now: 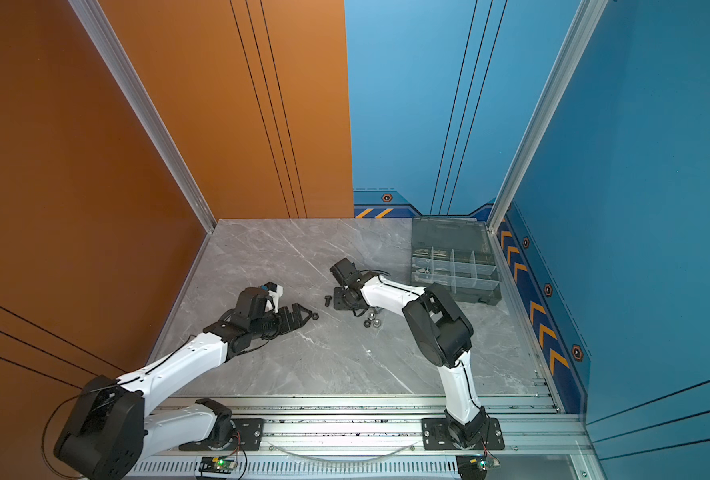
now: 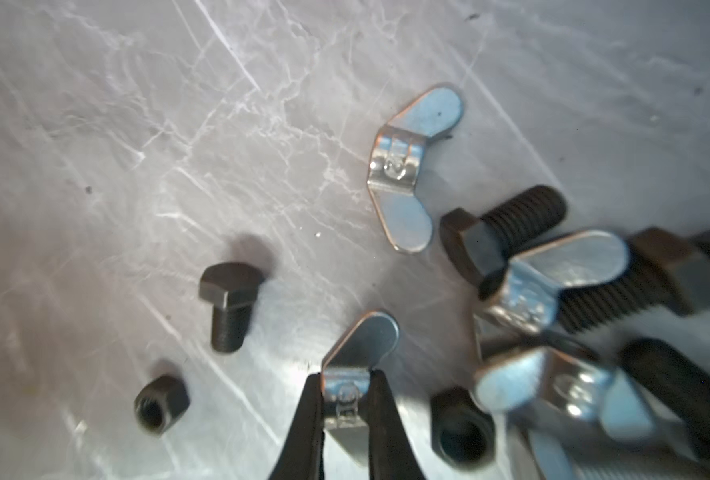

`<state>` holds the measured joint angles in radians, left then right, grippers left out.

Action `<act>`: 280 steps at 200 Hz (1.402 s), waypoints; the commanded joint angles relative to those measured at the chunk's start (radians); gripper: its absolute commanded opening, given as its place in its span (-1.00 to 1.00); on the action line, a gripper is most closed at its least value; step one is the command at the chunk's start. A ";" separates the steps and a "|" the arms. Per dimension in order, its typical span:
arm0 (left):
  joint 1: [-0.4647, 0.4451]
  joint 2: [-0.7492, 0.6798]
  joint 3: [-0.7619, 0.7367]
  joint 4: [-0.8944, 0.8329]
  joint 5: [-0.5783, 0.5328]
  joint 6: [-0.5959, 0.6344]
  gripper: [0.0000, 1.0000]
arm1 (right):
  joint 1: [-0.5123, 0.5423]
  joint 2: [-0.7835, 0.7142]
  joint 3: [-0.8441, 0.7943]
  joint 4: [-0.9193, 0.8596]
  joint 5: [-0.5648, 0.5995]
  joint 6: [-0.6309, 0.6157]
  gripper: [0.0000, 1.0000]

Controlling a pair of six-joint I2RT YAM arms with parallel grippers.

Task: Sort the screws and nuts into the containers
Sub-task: 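Carry the wing nut with the right gripper over the organizer compartment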

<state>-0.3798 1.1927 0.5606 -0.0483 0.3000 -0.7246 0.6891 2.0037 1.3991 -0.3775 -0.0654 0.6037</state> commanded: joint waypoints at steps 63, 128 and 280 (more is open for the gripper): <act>0.002 -0.021 -0.011 -0.001 0.014 -0.009 0.95 | -0.225 -0.349 -0.132 0.030 -0.074 -0.100 -1.00; -0.005 -0.037 -0.014 -0.003 0.008 -0.013 0.95 | -0.469 -0.310 -0.087 -0.008 0.027 -0.106 -1.00; -0.005 -0.068 -0.007 -0.036 -0.010 -0.020 0.95 | -0.599 -0.051 0.078 -0.026 0.080 -0.134 -1.00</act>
<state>-0.3805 1.1263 0.5556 -0.0612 0.2989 -0.7349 0.0959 1.9205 1.4445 -0.3679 -0.0021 0.4931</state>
